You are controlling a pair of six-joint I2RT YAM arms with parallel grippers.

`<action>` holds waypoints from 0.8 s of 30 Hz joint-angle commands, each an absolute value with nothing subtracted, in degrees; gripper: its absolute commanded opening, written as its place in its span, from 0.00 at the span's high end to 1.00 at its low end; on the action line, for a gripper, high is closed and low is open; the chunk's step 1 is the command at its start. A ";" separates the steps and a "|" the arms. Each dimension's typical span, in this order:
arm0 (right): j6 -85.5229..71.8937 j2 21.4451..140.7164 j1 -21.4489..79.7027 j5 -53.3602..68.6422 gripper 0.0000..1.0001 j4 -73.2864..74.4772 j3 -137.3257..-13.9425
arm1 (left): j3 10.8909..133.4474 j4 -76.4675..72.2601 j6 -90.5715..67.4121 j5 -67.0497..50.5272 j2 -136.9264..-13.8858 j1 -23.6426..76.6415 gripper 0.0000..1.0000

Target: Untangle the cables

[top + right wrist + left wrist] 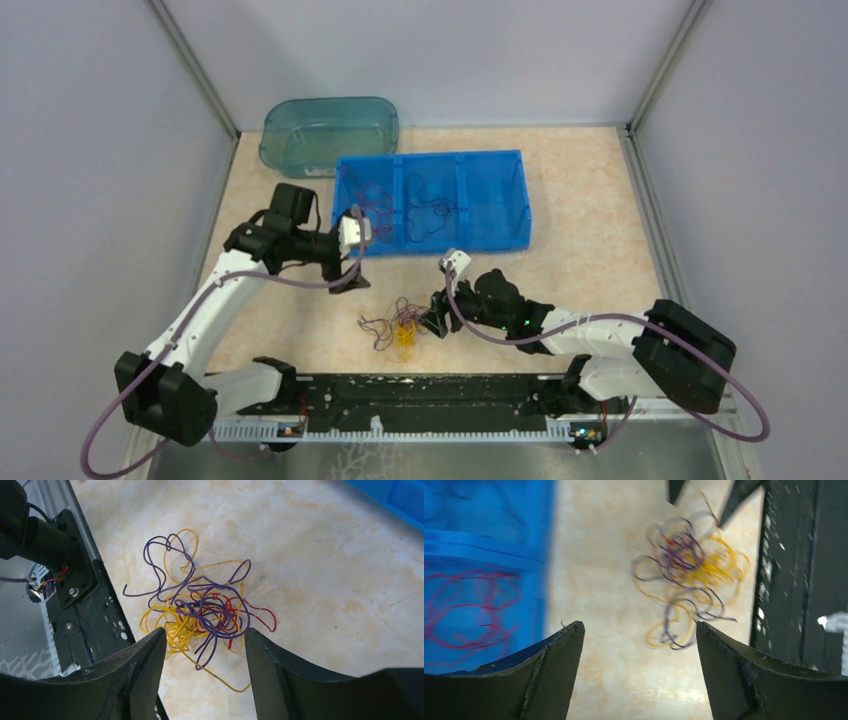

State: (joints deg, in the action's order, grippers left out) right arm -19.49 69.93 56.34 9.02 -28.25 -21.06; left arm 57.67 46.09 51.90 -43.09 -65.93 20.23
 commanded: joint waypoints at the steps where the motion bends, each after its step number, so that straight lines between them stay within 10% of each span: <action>1: -18.89 70.99 55.99 11.31 0.41 -34.60 -24.44 | 49.71 53.87 65.48 -42.74 -64.13 23.55 0.14; 24: -25.22 66.63 54.34 2.50 0.50 -37.32 -19.38 | 37.57 39.57 71.14 -28.12 -67.70 42.10 0.56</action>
State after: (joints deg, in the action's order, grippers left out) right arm -23.86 68.88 55.29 4.05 -33.63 -20.47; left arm 38.33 42.35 69.76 -28.67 -67.07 41.08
